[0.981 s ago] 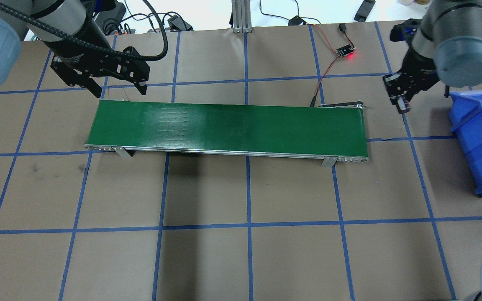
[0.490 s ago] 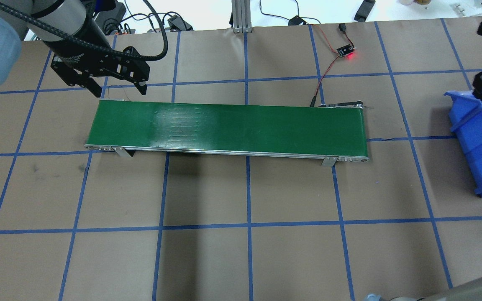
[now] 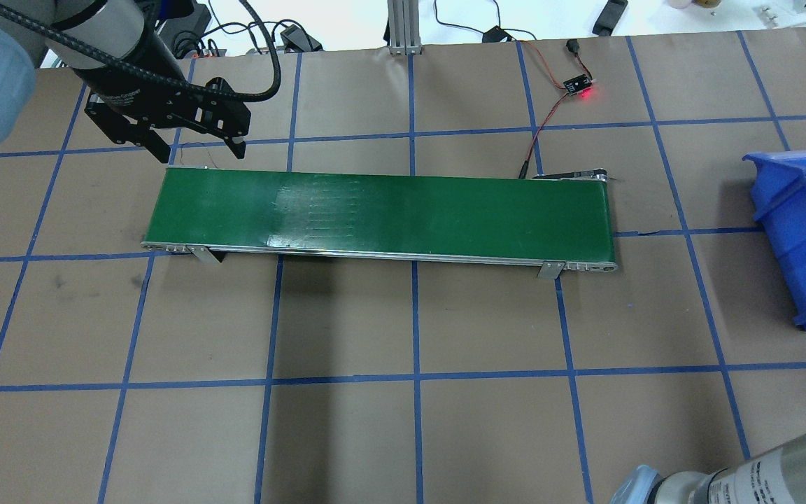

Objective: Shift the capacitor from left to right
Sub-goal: 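Open the right gripper to drop the capacitor into the blue bin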

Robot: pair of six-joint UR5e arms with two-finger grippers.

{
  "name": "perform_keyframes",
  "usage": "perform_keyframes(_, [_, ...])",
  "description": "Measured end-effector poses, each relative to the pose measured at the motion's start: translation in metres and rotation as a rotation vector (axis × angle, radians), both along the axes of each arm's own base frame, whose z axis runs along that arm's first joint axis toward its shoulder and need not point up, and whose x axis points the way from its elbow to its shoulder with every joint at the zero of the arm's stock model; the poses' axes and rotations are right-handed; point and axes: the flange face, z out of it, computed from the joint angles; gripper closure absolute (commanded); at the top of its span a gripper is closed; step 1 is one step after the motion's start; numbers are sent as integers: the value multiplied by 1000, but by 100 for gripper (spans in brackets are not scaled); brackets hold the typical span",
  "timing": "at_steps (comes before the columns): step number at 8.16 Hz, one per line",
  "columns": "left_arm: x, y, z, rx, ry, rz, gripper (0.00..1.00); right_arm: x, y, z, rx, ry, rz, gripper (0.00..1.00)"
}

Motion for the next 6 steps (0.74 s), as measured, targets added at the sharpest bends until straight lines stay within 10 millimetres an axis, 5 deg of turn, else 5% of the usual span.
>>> perform_keyframes(1, [0,0,0,0,0,0,0,-11,2,-30,5,-9,13,70])
perform_keyframes(2, [0,0,0,0,0,0,0,-16,2,-52,13,-18,19,10])
perform_keyframes(4, [0,0,-1,1,0,0,0,-18,2,-71,22,-30,25,0])
perform_keyframes(6, [0,0,-1,1,0,0,0,-18,4,-51,4,-8,28,0])
